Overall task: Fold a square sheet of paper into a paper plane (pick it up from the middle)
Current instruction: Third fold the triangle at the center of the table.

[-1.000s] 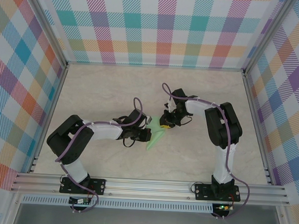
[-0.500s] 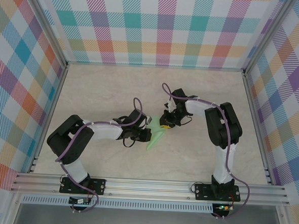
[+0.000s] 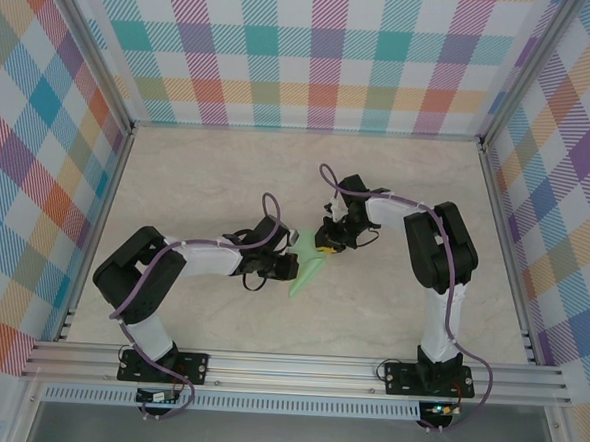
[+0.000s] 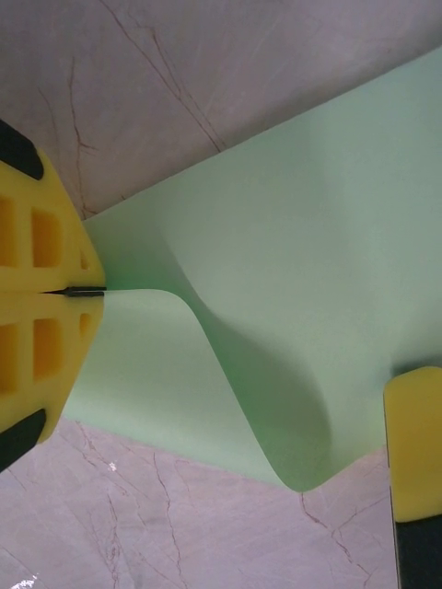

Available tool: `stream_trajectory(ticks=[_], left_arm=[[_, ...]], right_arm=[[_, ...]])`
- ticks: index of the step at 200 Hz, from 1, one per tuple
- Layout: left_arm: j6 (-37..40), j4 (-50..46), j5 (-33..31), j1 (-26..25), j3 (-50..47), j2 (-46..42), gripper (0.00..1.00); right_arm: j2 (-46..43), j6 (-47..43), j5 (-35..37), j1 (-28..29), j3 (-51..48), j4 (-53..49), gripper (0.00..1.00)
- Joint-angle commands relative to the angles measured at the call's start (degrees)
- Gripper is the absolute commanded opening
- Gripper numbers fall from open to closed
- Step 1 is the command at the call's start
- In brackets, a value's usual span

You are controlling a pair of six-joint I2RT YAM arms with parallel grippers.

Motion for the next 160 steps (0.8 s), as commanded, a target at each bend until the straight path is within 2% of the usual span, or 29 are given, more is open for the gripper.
stream_trajectory(ticks=[1, 60, 160], left_arm=[[-0.63, -0.64, 0.27, 0.52, -0.19, 0.81, 0.05], [-1.38, -0.47, -0.16, 0.48, -0.93, -2.76, 0.05], [-1.13, -0.31, 0.16, 0.50, -0.60, 0.54, 0.05]], right_arm=[[1.58, 0.10, 1.99, 0.40, 0.15, -2.43, 0.16], [1.70, 0.06, 2.09, 0.44, 0.06, -2.30, 0.16], [1.79, 0.05, 1.99, 0.40, 0.15, -2.35, 0.17]])
